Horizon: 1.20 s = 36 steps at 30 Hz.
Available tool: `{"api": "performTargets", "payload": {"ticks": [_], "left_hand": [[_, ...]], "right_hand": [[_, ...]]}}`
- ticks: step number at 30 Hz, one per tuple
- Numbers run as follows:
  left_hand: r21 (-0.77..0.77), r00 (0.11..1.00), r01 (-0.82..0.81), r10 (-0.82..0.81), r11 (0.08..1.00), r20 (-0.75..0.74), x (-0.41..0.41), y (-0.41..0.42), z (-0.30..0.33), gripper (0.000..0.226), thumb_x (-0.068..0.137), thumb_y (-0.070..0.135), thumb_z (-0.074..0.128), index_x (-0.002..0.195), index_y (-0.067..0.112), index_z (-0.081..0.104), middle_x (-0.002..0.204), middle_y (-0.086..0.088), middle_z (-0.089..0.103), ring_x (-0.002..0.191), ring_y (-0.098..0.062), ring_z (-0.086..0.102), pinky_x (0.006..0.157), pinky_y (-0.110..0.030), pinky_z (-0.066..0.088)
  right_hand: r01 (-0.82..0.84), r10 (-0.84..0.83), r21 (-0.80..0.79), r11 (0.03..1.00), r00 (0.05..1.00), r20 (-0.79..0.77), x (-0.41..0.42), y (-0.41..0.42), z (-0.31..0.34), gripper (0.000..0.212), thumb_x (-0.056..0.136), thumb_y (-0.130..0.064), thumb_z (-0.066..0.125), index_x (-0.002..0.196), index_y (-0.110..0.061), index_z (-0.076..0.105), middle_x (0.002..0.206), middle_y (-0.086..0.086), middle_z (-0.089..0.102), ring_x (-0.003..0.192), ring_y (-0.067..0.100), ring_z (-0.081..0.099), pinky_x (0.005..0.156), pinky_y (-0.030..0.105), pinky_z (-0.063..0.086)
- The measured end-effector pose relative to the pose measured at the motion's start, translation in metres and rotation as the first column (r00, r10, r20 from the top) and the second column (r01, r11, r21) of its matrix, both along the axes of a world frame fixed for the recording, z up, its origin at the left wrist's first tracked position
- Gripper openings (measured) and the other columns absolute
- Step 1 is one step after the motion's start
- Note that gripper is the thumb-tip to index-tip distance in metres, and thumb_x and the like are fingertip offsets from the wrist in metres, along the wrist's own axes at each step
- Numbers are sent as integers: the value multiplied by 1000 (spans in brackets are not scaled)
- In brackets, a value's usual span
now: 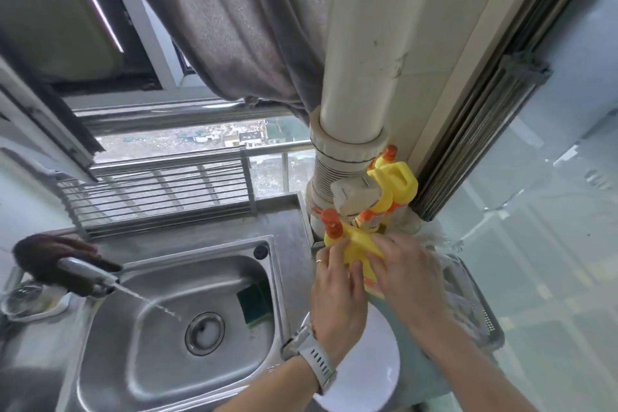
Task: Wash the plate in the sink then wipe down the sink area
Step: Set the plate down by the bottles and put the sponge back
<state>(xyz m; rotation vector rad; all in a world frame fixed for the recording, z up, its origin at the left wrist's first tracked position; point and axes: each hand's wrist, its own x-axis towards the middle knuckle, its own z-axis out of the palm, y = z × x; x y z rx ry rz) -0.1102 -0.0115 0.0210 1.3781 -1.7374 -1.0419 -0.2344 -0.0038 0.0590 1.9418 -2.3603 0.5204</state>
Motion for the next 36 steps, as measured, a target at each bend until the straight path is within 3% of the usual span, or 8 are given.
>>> {"api": "performTargets", "payload": {"ticks": [4,8,12,16,22,29,33,36], "left_hand": [[-13,994,-103,103,995,-47,45,-18,9,35,104,37,46,139,32,48,125,14,48,101,3,61,83,-33,58],[80,990,-133,136,988,-40,86,-45,-5,35,101,28,51,136,30,51,126,7,57,101,-5,65,87,-40,57],[200,994,-81,93,976,-49,113,-91,-22,42,96,26,50,138,32,49,129,6,63,109,-12,66,92,-44,57],[374,992,28,21,927,-126,121,-147,-28,42,102,18,47,143,28,47,145,0,56,121,-14,62,102,-44,55],[504,979,148,-55,851,-196,118,-202,-43,48,101,5,49,146,21,46,147,0,49,130,-19,56,106,-43,52],[536,976,177,-78,825,-201,121,-207,-55,42,102,7,50,142,21,50,141,0,53,125,-17,60,107,-40,52],[510,976,177,-82,842,-204,137,-200,-49,38,103,11,51,140,19,51,133,6,56,126,-16,58,108,-41,50],[496,992,72,-8,866,-130,168,-184,-59,29,103,11,50,129,22,56,121,9,63,112,-12,65,101,-39,55]], "right_hand": [[64,-62,-19,998,996,69,51,-23,13,14,84,-31,75,94,-22,72,80,-3,67,73,22,67,56,34,51],[174,-170,-17,985,976,138,104,-60,9,19,89,-33,71,101,-18,75,91,0,73,83,27,71,63,36,52],[260,-258,13,966,949,179,143,-99,0,22,96,-33,64,106,-15,74,99,1,71,91,27,70,68,37,52],[265,-264,19,964,946,187,155,-138,-14,26,100,-31,59,114,-13,71,103,1,70,95,22,69,73,34,50],[290,-291,27,957,951,101,152,-182,-34,20,88,-22,75,102,-7,73,93,6,72,79,24,71,58,25,33],[280,-285,72,957,957,59,145,-188,-61,29,89,-23,74,111,-5,68,100,8,71,79,24,69,54,25,38],[298,-290,-111,948,954,79,146,-176,-53,50,86,-31,76,127,-6,62,113,10,68,98,29,67,71,36,56],[151,-116,-283,947,984,136,166,-141,-57,34,86,-27,76,114,-11,65,104,5,66,93,25,61,76,35,53]]}}
